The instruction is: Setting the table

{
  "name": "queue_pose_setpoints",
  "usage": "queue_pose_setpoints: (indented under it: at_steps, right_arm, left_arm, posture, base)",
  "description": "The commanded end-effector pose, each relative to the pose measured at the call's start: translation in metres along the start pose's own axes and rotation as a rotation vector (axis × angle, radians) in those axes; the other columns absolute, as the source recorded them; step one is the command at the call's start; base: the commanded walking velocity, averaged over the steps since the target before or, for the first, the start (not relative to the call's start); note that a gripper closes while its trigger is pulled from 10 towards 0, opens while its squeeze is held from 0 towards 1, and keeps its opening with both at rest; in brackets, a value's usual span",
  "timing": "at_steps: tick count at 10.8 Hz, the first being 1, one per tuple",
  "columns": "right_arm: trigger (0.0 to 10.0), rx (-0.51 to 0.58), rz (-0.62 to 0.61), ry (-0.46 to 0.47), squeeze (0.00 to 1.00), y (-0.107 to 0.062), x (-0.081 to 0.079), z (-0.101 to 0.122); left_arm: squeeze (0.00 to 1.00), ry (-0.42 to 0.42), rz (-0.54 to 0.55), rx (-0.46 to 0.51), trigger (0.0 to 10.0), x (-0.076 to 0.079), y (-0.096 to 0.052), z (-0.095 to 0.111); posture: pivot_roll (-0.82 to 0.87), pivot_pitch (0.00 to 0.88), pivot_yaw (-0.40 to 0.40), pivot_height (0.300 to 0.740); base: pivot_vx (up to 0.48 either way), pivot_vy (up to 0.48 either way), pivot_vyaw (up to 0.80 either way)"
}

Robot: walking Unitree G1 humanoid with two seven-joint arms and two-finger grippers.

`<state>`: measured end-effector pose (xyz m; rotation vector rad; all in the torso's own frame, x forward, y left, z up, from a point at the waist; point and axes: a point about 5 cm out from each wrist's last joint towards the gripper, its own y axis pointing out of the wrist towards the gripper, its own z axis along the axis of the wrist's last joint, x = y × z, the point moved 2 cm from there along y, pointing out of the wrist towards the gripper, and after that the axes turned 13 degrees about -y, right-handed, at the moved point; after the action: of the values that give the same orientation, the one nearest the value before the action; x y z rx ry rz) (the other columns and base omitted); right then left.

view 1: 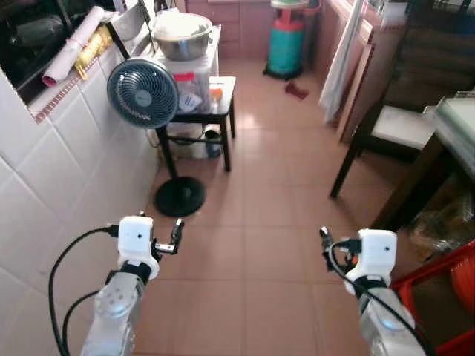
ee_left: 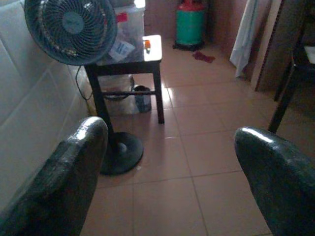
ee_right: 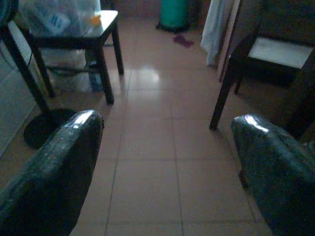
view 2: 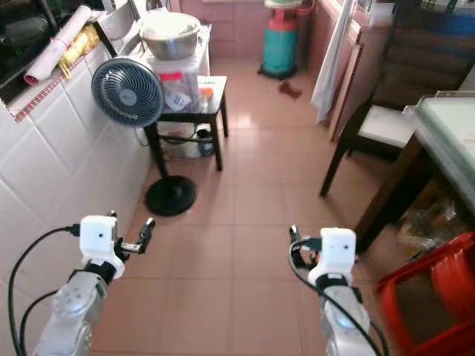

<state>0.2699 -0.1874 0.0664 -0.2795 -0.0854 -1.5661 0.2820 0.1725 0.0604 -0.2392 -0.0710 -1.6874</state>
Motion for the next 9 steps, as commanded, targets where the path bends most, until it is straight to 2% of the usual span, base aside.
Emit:
queue_pose_setpoints:
  at_steps: [1, 8, 9]
  right_arm:
    - [10.0, 0.001, 0.023, 0.008, 0.0, 0.003, -0.0067, 0.0008]
    - [10.0, -0.012, 0.027, 0.026, 0.0, 0.0058, -0.0093, -0.0005]
    - [10.0, -0.031, 0.027, 0.026, 0.0, 0.0037, -0.01, -0.0053]
  left_arm:
    - [0.0, 0.018, -0.006, 0.004, 10.0, 0.0025, 0.0021, 0.0002]
    - [0.0, 0.037, -0.018, 0.021, 10.0, 0.0031, 0.0038, 0.0041]
    - [0.0, 0.033, -0.014, 0.024, 10.0, 0.0024, 0.0024, 0.0038]
  posture:
    - [-0.04, 0.044, 0.065, 0.74]
    - [-0.03, 0.04, 0.07, 0.74]
    - [-0.03, 0.042, 0.067, 0.74]
  base:
    - [0.0, 0.0, 0.0]
    - [0.0, 0.0, 0.0]
    - [0.0, 0.0, -0.8]
